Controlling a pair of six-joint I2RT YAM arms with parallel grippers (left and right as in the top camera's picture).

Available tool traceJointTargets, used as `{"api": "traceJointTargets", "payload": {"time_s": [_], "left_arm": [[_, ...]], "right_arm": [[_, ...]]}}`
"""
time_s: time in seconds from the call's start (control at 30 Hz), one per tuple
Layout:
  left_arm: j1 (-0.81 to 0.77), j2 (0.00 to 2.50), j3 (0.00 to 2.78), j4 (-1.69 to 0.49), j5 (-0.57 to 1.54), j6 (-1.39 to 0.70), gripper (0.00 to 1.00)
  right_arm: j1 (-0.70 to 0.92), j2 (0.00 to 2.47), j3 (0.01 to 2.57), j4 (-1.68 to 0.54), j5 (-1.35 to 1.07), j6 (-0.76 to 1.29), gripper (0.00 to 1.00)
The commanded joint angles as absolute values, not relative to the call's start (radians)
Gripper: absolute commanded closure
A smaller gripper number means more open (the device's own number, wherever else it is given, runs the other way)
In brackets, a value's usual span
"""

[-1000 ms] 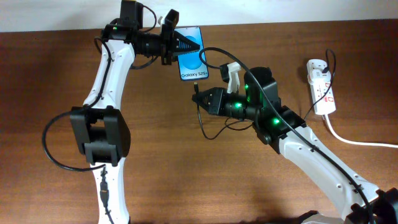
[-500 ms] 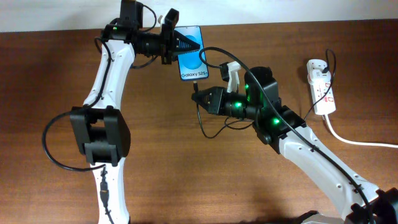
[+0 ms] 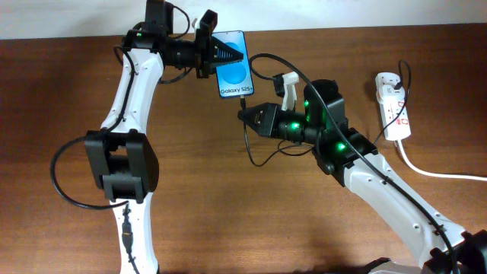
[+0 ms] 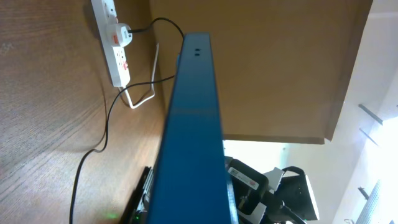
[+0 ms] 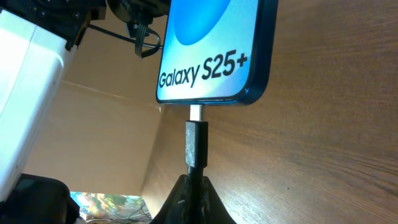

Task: Plug charger to phone and switch on socket
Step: 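Push the plug upward into the phone's bottom port with the right gripper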

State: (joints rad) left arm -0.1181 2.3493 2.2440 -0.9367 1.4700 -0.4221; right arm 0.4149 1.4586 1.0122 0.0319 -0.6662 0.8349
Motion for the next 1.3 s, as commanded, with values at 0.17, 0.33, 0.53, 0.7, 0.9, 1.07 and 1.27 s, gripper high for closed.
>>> {"api": "traceJointTargets", "payload": {"time_s": [0.17,0.33,0.53,0.7,0.9,1.07,1.27], "left_arm": [[-0.129,2.343,2.255,-0.934,1.484,-0.402,1.0],[-0.129,2.343,2.255,-0.934,1.485,-0.403,1.0],[-0.13,2.343,2.255,-0.934,1.484,-0.402,1.0],[-0.13,2.343,2.255,-0.935,1.478,-0.403,1.0],[-0.131,2.343,2.255,-0.935,1.477,-0.402,1.0],[-0.131,2.343,2.255,-0.935,1.477,-0.402,1.0],[-0.131,2.343,2.255,-0.935,1.477,-0.402,1.0]], "right_arm": [[0.407,1.462,1.018,0.034,-0.696,0.833,0.96],[0.407,1.462,1.018,-0.006,-0.695,0.832,0.96],[0.407,1.462,1.018,0.018,-0.696,0.833,0.96],[0.425,1.462,1.018,0.015,-0.691,0.833,0.96],[0.425,1.462,1.018,0.011,-0.696,0.847,0.96],[0.425,1.462,1.018,0.011,-0.701,0.847,0.96],[0.425,1.462,1.018,0.012,-0.703,0.855,0.96]]}}
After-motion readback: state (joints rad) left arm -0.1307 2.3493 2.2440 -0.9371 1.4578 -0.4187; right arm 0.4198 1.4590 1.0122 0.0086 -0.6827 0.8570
